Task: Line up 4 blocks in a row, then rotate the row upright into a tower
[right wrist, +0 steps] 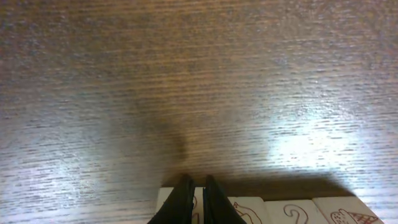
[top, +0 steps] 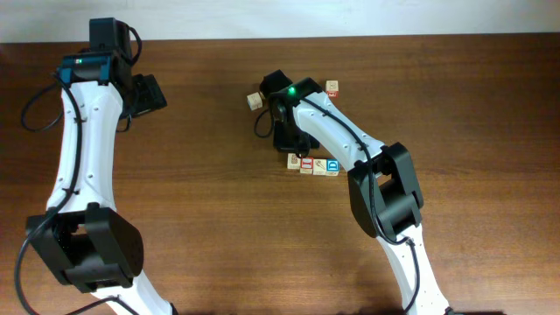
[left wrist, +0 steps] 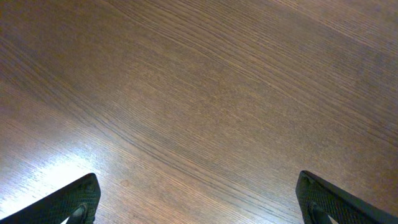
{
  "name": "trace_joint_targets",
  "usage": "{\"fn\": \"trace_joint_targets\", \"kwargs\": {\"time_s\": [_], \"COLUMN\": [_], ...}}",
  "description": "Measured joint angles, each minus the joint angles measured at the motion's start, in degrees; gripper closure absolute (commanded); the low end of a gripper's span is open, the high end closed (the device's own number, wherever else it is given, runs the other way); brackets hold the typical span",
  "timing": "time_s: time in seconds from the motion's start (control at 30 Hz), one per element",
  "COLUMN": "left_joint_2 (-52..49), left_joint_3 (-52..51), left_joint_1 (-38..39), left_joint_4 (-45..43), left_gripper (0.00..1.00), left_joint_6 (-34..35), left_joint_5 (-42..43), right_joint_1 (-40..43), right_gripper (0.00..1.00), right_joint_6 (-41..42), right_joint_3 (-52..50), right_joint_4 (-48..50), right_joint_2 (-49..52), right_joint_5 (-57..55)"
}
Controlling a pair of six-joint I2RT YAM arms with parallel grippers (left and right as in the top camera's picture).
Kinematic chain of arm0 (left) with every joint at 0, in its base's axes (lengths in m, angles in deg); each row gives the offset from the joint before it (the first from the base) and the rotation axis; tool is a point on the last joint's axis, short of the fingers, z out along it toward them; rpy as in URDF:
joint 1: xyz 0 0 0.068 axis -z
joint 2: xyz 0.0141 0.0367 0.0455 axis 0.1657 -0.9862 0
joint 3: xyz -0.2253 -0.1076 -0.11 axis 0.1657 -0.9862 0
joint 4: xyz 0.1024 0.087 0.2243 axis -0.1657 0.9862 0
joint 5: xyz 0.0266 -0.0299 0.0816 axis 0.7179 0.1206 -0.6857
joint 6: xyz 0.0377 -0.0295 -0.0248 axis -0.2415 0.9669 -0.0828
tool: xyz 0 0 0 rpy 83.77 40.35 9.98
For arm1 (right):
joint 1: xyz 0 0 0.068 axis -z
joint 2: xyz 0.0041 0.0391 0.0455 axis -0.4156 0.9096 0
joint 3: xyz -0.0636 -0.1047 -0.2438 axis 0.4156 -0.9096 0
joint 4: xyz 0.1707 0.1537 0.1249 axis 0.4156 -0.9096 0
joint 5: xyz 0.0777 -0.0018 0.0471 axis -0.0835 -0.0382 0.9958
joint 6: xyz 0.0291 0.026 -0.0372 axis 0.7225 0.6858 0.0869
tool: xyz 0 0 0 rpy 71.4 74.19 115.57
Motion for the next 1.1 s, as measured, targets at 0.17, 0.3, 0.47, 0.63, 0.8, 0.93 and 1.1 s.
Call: {"fn": "trace_joint_targets", "kwargs": {"time_s": [0.17,0.3,0.47,0.63,0.8,0.93,1.1], "left_joint_2": [0.0,0.0,0.0,0.0,0.0,-3.3,-7.21], "left_joint_3": [0.0,0.0,0.0,0.0,0.0,0.04,0.04], "left_joint_1": [0.0,0.0,0.0,0.0,4.59,11.5,16.31], "left_joint_4": [0.2,0.2,0.2,0.17,0.2,0.2,-0.37], "left_gripper": [0.01,0.01,0.01,0.11,0.16,0.16,0.15], "left_joint_6": [0.0,0.0,0.0,0.02,0.17,0.17,0.17], "left_joint_5": [0.0,0.0,0.0,2.56,8.22,10.49,11.91], "right_joint_1": [0.0,0.0,0.0,1.42,16.13,22.47,22.67], "right_gripper": [0.92,0.84,0.79,0.78,0.86,0.96,0.95], "right_joint_6": [-0.02,-0.15,-7.04,-10.27,-14.62,-20.72,-23.45], "right_joint_3": [0.0,0.0,0.52,9.68,33.75,29.03,8.72], "right_joint_4": [-0.98,-0.87,1.53,-7.1,-28.39,-29.09,-26.49], "right_joint_2": [0.0,0.0,0.0,0.02,-4.17,-4.83,-9.62], "right_joint_5": [0.17,0.17,1.29,4.83,10.67,14.97,15.04]}}
